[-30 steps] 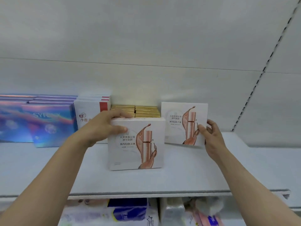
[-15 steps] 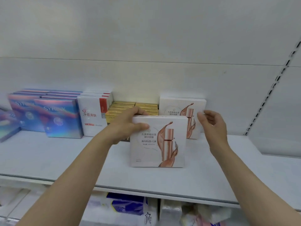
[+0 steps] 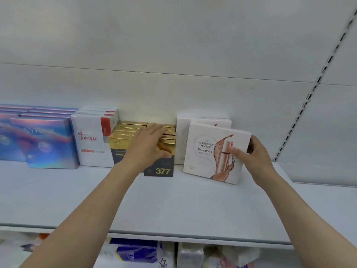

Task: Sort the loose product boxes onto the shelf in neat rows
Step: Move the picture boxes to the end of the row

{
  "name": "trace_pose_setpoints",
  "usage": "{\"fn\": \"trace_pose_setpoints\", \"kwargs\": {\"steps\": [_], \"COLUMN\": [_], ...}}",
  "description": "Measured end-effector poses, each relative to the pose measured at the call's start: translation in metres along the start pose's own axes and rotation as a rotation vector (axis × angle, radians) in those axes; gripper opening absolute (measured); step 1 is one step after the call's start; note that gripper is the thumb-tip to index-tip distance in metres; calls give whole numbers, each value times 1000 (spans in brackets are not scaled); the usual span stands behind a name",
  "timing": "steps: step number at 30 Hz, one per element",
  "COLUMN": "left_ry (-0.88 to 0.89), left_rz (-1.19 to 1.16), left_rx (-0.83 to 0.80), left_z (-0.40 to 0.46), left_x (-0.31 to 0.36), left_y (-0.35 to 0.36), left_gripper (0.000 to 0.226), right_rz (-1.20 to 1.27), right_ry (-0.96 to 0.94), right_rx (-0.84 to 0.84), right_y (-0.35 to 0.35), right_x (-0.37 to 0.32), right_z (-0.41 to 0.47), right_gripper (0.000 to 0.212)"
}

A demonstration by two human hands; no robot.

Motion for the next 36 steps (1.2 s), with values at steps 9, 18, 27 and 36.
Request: {"fn": "trace_pose_setpoints", "kwargs": {"steps": [9, 18, 27, 36], "left_ry": [23, 18, 40, 4], "left_rz": [88, 97, 146, -133], "left_rx": [20, 53, 6, -7], "left_z": [0, -1, -2, -27], "left_x": [-3, -5, 2, -41], "left_y": [2, 3, 5, -70], "left_gripper": [82, 81, 81, 77], "right_rz": [-382, -527, -563, -914], "right_ry": [-142, -158, -118, -488], "right_rx": [117, 59, 39, 121], "right_y": [24, 46, 46, 77], "right_x": [-12, -9, -11, -158], "right_z": [24, 20, 15, -18], "right_gripper": [56, 84, 93, 63]}}
Point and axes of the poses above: each hand's wrist, its own z-axis towards the middle knuckle, its own y-axis out of the palm, x = y × z, the point moved 10 cm from there along z, towards the middle knuckle, and after that the axes turned 4 degrees about -y, right-handed, at the moved point
